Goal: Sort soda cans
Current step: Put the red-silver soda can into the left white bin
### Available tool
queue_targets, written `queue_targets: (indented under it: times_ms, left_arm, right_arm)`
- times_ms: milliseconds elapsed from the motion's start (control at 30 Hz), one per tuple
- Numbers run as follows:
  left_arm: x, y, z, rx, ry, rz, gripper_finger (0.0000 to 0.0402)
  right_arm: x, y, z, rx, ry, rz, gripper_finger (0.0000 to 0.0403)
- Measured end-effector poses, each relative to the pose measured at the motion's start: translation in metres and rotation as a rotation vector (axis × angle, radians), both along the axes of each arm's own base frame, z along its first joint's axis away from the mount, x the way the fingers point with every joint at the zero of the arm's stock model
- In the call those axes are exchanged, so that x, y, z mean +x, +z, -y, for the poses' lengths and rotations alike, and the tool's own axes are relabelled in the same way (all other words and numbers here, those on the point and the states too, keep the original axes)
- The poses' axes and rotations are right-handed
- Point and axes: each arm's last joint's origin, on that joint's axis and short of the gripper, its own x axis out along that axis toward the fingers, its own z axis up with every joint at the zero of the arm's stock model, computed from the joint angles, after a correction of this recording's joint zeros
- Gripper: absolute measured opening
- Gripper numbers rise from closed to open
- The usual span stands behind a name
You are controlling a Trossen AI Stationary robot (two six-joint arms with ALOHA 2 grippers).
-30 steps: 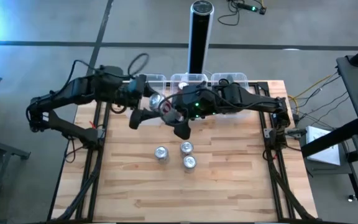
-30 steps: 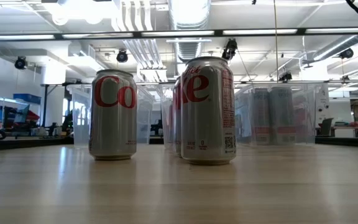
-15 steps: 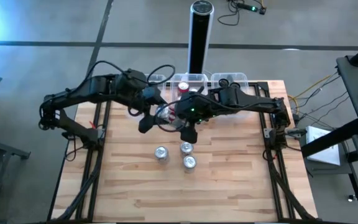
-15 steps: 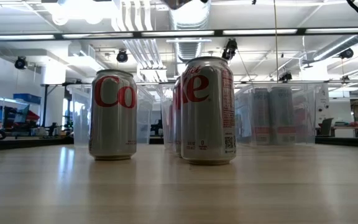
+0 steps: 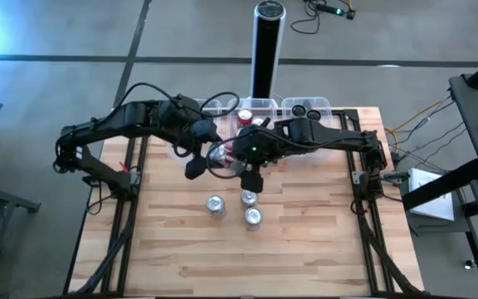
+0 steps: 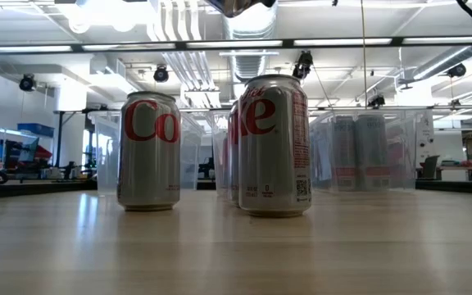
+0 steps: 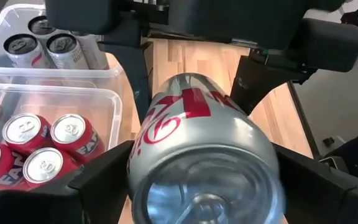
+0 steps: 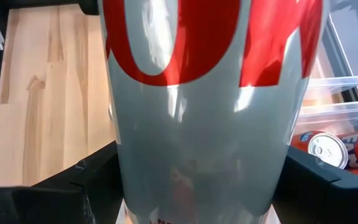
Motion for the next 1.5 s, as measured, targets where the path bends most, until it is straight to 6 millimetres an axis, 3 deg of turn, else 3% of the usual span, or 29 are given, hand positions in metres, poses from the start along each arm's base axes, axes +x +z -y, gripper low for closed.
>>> queue_targets:
  times_ms: [433,633,933,1267,1500]
  left_arm:
    - [0.016,-0.010,-0.002,0.016,-0.023,-0.014,0.0325]
    - [0.017,-0.009,-0.002,0.018,-0.021,-0.007,0.0287]
    - [0.007,-0.008,-0.002,0.037,0.006,-0.044,0.0284]
    - [-0.034,0.011,-0.010,0.114,0.182,-0.035,0.0284]
    - [-0.037,-0.008,-0.038,0.165,0.390,-0.215,0.0284]
  right_arm:
    - [0.002,0.001,0.000,-0.003,0.005,0.021,0.0303]
    - [0.001,0.001,0.000,-0.002,0.001,0.021,0.0304]
    - [0.000,0.007,0.001,0.008,-0.015,0.048,0.0357]
    - [-0.035,0.045,0.006,-0.084,-0.118,0.125,0.0367]
    - [-0.068,0.070,0.004,-0.068,-0.179,0.174,0.0368]
